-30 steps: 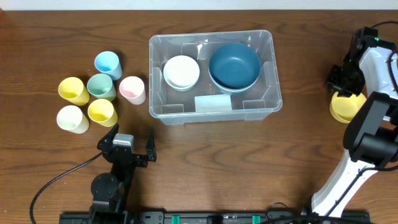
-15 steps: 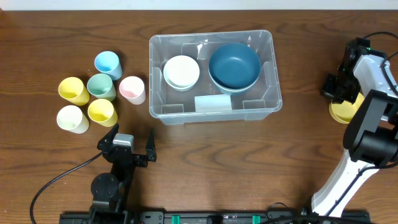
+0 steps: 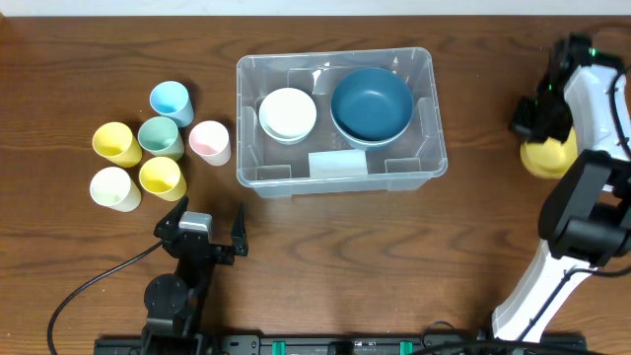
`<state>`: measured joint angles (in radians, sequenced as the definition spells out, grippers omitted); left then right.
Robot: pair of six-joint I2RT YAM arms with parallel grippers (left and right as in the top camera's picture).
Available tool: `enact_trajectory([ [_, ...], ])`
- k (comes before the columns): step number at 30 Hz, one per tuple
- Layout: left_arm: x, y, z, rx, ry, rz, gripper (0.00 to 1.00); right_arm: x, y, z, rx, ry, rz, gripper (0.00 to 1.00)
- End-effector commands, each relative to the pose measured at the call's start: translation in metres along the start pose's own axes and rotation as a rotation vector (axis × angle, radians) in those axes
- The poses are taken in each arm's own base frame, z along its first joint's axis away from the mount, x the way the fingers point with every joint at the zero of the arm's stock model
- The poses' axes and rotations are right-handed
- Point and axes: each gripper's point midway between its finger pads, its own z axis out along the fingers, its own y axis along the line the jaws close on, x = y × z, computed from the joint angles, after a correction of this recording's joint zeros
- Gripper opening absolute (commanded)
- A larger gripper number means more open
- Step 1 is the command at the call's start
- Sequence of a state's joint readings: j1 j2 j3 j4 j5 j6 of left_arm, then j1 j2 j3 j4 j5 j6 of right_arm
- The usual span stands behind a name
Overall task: Pack container
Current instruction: 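Lift the yellow bowl and carry it over the white bowl in the bin, then lower the yellow bowl onto the white bowl and release it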
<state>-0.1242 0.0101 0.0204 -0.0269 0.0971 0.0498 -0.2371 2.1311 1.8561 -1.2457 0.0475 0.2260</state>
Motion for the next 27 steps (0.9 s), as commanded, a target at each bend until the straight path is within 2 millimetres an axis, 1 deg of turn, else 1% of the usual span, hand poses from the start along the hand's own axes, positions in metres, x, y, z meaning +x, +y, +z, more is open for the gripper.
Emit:
enact_trajectory([
  [1, 0.015, 0.000, 0.001, 0.002, 0.046, -0.001, 0.98, -0.010, 0.041, -0.081, -0.068, -0.183, -0.107, 0.01],
  [4, 0.015, 0.000, 0.001, 0.002, 0.046, -0.001, 0.98, 0.001, 0.083, -0.120, -0.104, -0.261, -0.226, 0.01],
  [6, 0.015, 0.000, 0.001, 0.002, 0.046, -0.001, 0.98, 0.016, 0.121, -0.145, -0.138, -0.317, -0.336, 0.01],
  [8, 0.015, 0.000, 0.001, 0.002, 0.046, -0.001, 0.98, 0.037, 0.160, -0.164, -0.176, -0.368, -0.451, 0.01],
  [9, 0.015, 0.000, 0.001, 0.002, 0.046, -0.001, 0.98, 0.046, 0.178, -0.170, -0.190, -0.390, -0.505, 0.01],
  [10, 0.015, 0.000, 0.001, 0.002, 0.046, -0.001, 0.98, 0.061, 0.204, -0.178, -0.217, -0.419, -0.576, 0.01],
  [11, 0.015, 0.000, 0.001, 0.002, 0.046, -0.001, 0.98, 0.071, 0.220, -0.182, -0.234, -0.436, -0.623, 0.01],
  [13, 0.015, 0.000, 0.001, 0.002, 0.046, -0.001, 0.98, 0.098, 0.260, -0.190, -0.266, -0.482, -0.736, 0.01],
  [15, 0.015, 0.000, 0.001, 0.002, 0.046, -0.001, 0.98, 0.120, 0.292, -0.193, -0.275, -0.526, -0.821, 0.01],
  [16, 0.015, 0.000, 0.001, 0.002, 0.046, -0.001, 0.98, 0.134, 0.312, -0.193, -0.274, -0.557, -0.873, 0.01],
  [17, 0.015, 0.000, 0.001, 0.002, 0.046, -0.001, 0.98, 0.142, 0.323, -0.193, -0.275, -0.576, -0.904, 0.01],
  [19, 0.015, 0.000, 0.001, 0.002, 0.046, -0.001, 0.98, 0.162, 0.351, -0.189, -0.277, -0.615, -0.974, 0.01],
  [21, 0.015, 0.000, 0.001, 0.002, 0.046, -0.001, 0.98, 0.181, 0.378, -0.181, -0.289, -0.637, -1.044, 0.01],
  [23, 0.015, 0.000, 0.001, 0.002, 0.046, -0.001, 0.98, 0.194, 0.399, -0.170, -0.292, -0.653, -1.086, 0.01],
  [25, 0.015, 0.000, 0.001, 0.002, 0.046, -0.001, 0.98, 0.202, 0.414, -0.157, -0.293, -0.656, -1.108, 0.01],
  [27, 0.015, 0.000, 0.001, 0.002, 0.046, -0.001, 0.98, 0.210, 0.429, -0.140, -0.296, -0.650, -1.132, 0.01],
])
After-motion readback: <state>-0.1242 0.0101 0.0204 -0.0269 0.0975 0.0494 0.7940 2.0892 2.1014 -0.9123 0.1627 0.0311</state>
